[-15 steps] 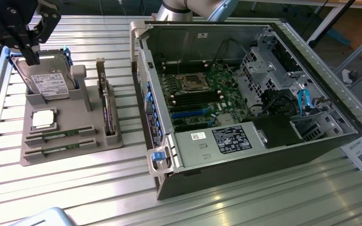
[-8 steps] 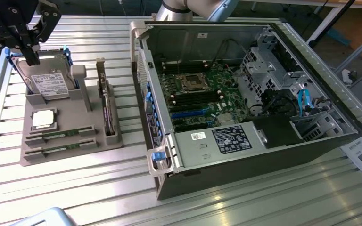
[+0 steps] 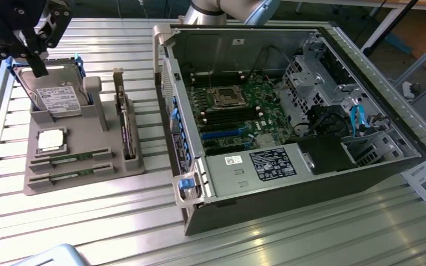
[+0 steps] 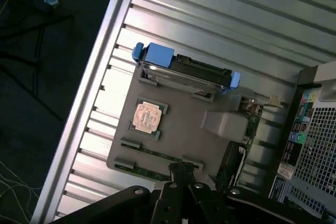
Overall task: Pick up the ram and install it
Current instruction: 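Pick up the ram and move it above insertion slot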
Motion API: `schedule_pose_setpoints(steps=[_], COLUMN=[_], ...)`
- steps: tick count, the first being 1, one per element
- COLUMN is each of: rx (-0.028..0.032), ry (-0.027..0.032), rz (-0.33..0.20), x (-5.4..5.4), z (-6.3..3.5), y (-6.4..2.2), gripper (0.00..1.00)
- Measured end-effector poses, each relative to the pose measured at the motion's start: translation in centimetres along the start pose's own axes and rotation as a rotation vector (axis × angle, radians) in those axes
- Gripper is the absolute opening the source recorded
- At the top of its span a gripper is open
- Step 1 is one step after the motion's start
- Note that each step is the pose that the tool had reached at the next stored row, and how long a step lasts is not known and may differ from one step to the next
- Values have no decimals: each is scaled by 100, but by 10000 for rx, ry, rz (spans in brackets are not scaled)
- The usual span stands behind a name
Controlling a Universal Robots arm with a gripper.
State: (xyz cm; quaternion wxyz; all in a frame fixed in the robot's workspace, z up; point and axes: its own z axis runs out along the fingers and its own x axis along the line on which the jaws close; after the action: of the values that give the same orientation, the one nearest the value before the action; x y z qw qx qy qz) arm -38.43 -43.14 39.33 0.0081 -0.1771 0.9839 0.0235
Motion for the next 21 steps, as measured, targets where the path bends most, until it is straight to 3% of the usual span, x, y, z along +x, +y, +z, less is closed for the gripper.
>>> schedule_pose_setpoints(steps=[7, 14, 21], rx=[-22, -58, -79], ry=[38, 103, 142], rz=[-900, -2381, -3261], x=[-15, -42, -54], z=[1, 2, 3], y=[-6, -16, -20], gripper=[10, 10, 10])
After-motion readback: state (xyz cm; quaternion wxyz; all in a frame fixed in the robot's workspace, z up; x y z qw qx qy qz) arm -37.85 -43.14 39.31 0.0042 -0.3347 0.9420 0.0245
